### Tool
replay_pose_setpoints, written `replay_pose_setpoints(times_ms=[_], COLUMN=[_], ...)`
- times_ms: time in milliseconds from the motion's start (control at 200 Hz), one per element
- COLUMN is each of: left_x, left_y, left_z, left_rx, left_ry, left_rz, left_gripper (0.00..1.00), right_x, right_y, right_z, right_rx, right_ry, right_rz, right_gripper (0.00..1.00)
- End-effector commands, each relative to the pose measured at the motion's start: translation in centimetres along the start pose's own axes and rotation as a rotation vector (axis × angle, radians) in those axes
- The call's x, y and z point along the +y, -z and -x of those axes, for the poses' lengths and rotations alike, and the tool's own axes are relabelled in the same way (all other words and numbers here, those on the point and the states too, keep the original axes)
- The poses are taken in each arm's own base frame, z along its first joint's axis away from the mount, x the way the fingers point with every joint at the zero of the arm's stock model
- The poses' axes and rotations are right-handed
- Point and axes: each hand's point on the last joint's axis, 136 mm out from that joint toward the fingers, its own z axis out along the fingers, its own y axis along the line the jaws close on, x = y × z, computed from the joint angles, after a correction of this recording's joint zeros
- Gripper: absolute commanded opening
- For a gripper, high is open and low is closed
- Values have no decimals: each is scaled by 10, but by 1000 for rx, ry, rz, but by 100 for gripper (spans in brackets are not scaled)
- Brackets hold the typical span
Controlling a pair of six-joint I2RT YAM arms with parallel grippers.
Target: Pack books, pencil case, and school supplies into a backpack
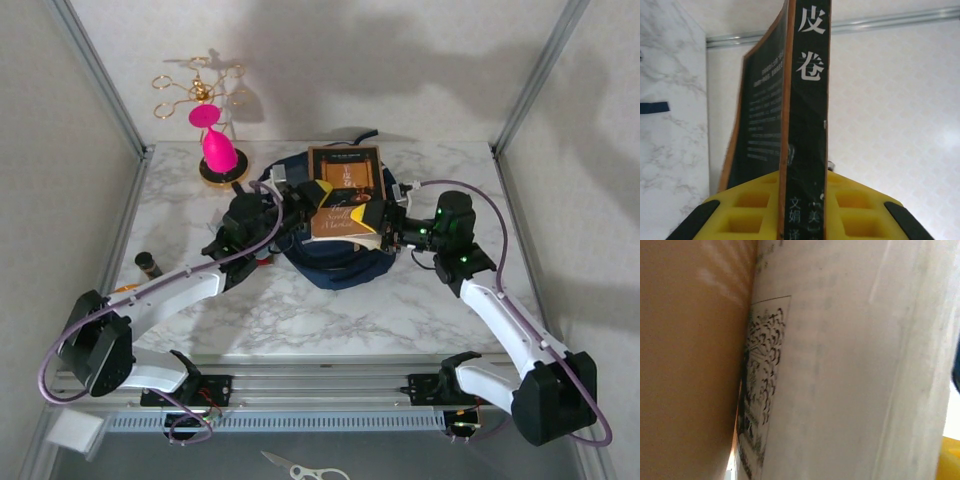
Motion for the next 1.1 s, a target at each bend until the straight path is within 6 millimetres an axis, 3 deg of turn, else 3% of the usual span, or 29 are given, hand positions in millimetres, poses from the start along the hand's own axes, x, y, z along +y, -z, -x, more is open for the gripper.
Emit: replay_pose_setpoints(times_ms=[0, 40, 100, 265, 320, 361, 436, 481, 681, 891, 1092], left_x=[-37, -30, -17, 3, 8, 7, -5, -13, -36, -58, -75], left_y=[-6, -8, -9, -6, -6, -5, -6, -7, -11, -12, -12], left_z=[-2, -1, 1, 7, 8, 9, 7, 4, -5, -10, -10], left_rx=[19, 12, 2, -21, -21, -19, -8, 2, 37, 59, 61], left_ry=[-83, -112, -145, -225, -226, -218, -197, -191, -112, -50, -32], left_rz=[-100, -66, 1, 108, 125, 115, 61, 34, -79, -172, -218], left_gripper=[0, 0, 0, 0, 0, 0, 0, 0, 0, 0, 0], right_x=[47, 55, 57, 41, 36, 31, 20, 17, 4, 14, 6], right_y=[9, 13, 17, 20, 19, 19, 21, 24, 27, 31, 43], right_z=[0, 0, 3, 7, 7, 7, 8, 9, 4, 6, 9], right_rx=[26, 20, 1, -25, -21, -19, -19, -32, -29, -21, -41], right_ry=[85, 99, 110, 113, 102, 96, 82, 76, -5, -20, -50], right_rz=[145, 164, 151, 78, 68, 48, 2, -11, -9, 48, 24], right_gripper=[99, 97, 86, 59, 56, 62, 91, 98, 99, 99, 99])
